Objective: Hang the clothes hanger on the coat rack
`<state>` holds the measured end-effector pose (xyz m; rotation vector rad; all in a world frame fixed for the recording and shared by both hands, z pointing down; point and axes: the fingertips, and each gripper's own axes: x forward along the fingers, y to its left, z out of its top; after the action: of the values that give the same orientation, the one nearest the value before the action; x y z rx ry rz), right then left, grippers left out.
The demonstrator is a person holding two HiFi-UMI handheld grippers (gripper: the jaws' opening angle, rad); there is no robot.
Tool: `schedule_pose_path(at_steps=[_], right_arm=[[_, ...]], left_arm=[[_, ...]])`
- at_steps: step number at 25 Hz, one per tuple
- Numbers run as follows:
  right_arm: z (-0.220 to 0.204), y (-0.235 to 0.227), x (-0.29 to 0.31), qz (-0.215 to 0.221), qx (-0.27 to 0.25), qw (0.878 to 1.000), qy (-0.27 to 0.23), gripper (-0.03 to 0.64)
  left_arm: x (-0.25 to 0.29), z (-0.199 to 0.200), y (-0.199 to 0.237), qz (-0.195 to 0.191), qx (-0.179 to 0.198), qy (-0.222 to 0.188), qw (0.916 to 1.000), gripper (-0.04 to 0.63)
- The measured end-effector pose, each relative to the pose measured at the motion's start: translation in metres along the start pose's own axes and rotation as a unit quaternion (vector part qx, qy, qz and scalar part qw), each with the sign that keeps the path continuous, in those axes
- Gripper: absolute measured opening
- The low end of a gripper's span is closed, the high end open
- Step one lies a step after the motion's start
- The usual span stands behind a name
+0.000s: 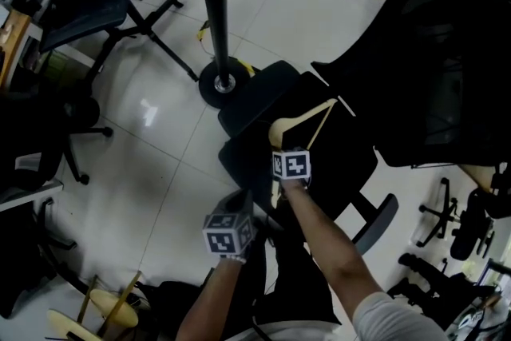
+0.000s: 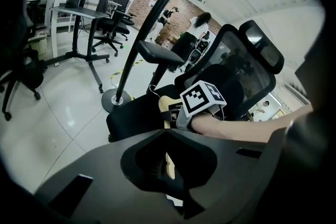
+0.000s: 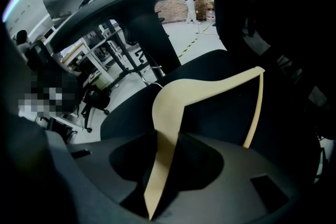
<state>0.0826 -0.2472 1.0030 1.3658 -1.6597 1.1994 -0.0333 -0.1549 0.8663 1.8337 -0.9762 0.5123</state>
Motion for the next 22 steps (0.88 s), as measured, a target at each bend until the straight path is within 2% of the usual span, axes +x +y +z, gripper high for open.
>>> schedule_pose_path(at_steps=[11, 16, 22], right_arm=[[-0.036, 0.019, -0.104, 0.077, 0.052, 0.995, -0.034, 0.141], [-0.027, 0.031, -0.179, 0.116, 0.037, 0.990, -0.066, 0.141], [-0.001, 0.054, -0.258, 0.173, 0.011, 0.979, -0.112, 0.141]], left_arm=[[-0.040, 0.023, -0.058, 0.010, 0.015, -0.061, 0.9979, -0.002], [-0.081, 0.044, -0.087, 0.037, 0.040, -0.092, 0.9942, -0.002], [-0.128, 0.071, -0.131, 0.057, 0.067, -0.143, 0.9858, -0.002]])
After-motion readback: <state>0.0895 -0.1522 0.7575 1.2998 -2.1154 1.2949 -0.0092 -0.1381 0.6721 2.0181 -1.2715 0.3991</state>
